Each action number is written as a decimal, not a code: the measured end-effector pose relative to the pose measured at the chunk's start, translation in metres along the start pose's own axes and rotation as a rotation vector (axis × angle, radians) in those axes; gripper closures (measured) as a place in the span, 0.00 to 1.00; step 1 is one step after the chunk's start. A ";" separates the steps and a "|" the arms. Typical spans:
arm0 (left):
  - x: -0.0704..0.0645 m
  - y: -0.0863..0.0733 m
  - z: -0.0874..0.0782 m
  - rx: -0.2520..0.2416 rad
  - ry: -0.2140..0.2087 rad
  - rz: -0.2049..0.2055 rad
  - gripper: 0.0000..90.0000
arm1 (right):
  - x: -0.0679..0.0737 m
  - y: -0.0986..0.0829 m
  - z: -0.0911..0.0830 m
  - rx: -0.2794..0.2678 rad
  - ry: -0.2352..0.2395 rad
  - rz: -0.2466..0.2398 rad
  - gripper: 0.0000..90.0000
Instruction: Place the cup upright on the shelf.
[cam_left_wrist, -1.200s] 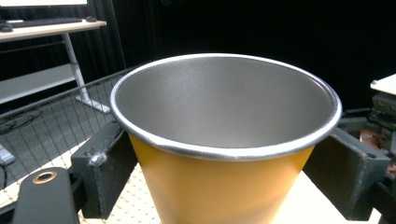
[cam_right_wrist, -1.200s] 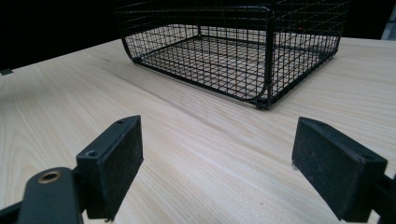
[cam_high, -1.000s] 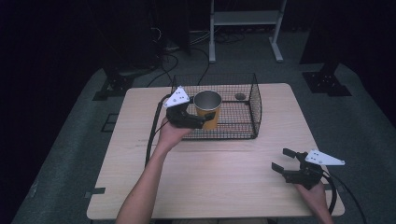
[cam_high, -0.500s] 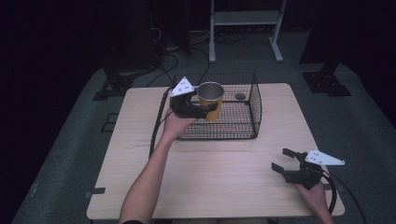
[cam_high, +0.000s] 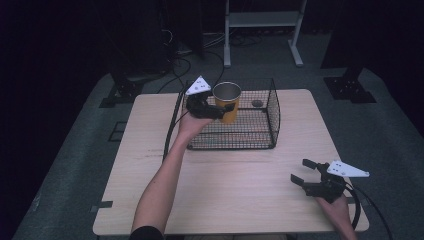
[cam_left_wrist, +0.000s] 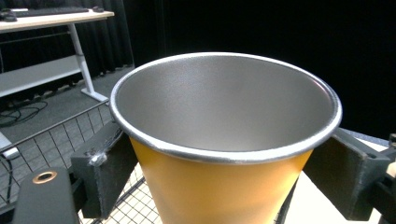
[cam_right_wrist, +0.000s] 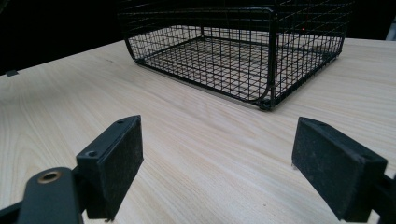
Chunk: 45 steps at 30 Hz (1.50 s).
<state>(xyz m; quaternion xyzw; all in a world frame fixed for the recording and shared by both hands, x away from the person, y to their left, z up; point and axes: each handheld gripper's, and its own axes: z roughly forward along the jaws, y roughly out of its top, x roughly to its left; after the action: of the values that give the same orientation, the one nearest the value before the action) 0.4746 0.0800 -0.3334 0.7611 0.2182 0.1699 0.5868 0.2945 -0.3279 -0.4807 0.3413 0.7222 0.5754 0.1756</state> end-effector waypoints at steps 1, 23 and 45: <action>0.001 0.000 0.001 0.004 0.000 -0.003 0.16 | 0.000 0.000 0.000 0.000 0.000 -0.001 0.17; 0.015 -0.012 0.028 0.066 -0.012 -0.012 0.16 | 0.000 0.000 0.000 -0.003 0.008 0.002 0.17; 0.024 -0.035 0.051 0.148 -0.028 -0.033 0.16 | 0.000 0.000 0.000 -0.004 0.012 0.002 0.17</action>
<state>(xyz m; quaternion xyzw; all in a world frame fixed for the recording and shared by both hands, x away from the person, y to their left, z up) 0.5165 0.0584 -0.3803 0.8009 0.2345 0.1332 0.5346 0.2949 -0.3278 -0.4809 0.3382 0.7217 0.5791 0.1716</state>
